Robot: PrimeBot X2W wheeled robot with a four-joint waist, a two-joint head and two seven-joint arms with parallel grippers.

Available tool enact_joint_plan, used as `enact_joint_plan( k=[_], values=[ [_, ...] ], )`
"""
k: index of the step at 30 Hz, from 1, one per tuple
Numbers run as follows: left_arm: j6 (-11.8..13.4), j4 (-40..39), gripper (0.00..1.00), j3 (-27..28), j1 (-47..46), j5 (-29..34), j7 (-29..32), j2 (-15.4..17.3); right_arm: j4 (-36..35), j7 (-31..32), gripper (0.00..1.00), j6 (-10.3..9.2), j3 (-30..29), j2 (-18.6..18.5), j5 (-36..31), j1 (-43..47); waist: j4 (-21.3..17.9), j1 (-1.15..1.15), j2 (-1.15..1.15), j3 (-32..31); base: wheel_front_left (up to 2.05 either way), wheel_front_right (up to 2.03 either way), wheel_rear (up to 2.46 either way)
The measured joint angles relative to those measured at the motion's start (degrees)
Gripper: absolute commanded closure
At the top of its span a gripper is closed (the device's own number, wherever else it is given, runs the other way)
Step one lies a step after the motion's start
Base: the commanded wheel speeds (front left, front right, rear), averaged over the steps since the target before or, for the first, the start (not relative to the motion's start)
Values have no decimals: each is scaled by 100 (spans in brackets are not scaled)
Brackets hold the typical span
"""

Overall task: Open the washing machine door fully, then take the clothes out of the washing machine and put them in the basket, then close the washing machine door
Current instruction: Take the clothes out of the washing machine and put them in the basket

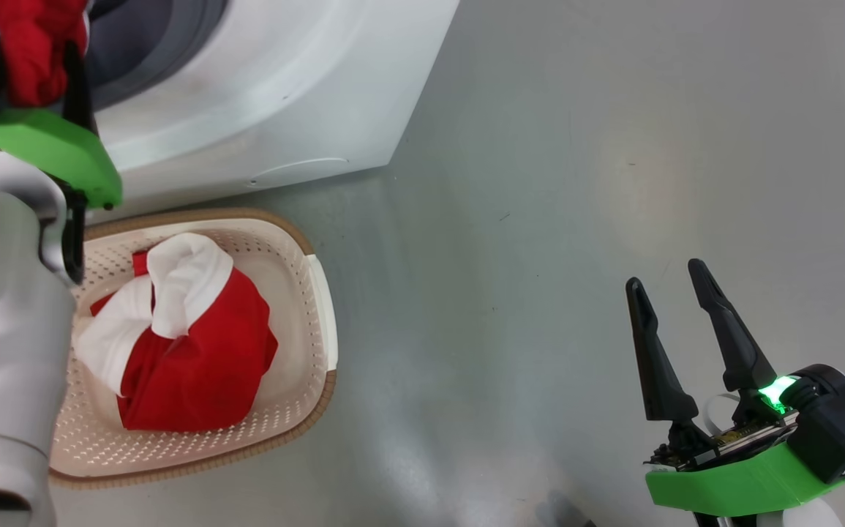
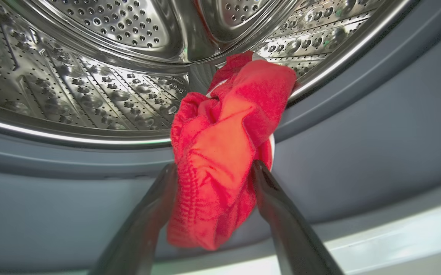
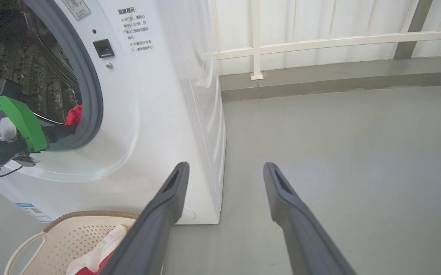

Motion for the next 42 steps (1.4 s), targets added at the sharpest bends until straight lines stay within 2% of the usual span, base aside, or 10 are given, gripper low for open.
enact_joint_plan(
  k=[3, 4, 5, 6, 13, 18, 27, 28, 36, 42],
  values=[
    [-29, 226, 0, -7, -152, 0, -59, 3, -1, 0, 0, 0, 11, -1, 0, -8, -19, 0, 0, 38, 0, 0, 0],
    [-54, 281, 16, -9, -178, 0, -94, 3, -1, 0, 0, 0, 14, -1, 0, -9, -18, 0, 0, 46, 0, 0, 0],
    [-60, 326, 51, -13, -198, -1, -113, -1, -1, 0, 0, 0, 15, -1, 0, -10, -13, 0, 0, 53, 0, 0, 0],
    [-102, 377, 100, -27, -219, -1, -152, -8, -1, 0, 0, 0, 15, -1, 0, -11, -6, 0, 0, 60, 0, 0, 0],
    [-201, 526, 100, -44, -308, -11, -310, -43, -19, 0, 0, 0, 18, -1, -8, -76, 95, 0, 0, 99, 0, 0, 0],
    [-202, 133, 100, -25, -254, -33, -360, -119, -34, 0, 0, 0, -13, -1, -10, -75, 213, 0, 0, 96, 0, 0, 0],
    [-34, -2227, 100, 230, 948, 215, -378, -246, -130, 0, 0, 0, -124, -4, -75, -72, 539, 0, 0, 80, 0, 0, 0],
    [-34, -2227, 100, 230, 948, 215, -378, -246, -130, 0, 0, 0, -124, -4, -75, -72, 539, 0, 0, 80, 0, 0, 0],
    [131, -4279, 100, 508, 2062, 535, -383, -383, -182, 0, 0, 0, -198, -8, -144, -55, 800, 0, 0, 69, 0, 0, 0],
    [263, -5425, 100, 641, 2809, 710, -385, -457, -197, 0, 0, 0, -209, -9, -252, -52, 901, 0, 0, 23, 0, 0, 0]
  ],
)
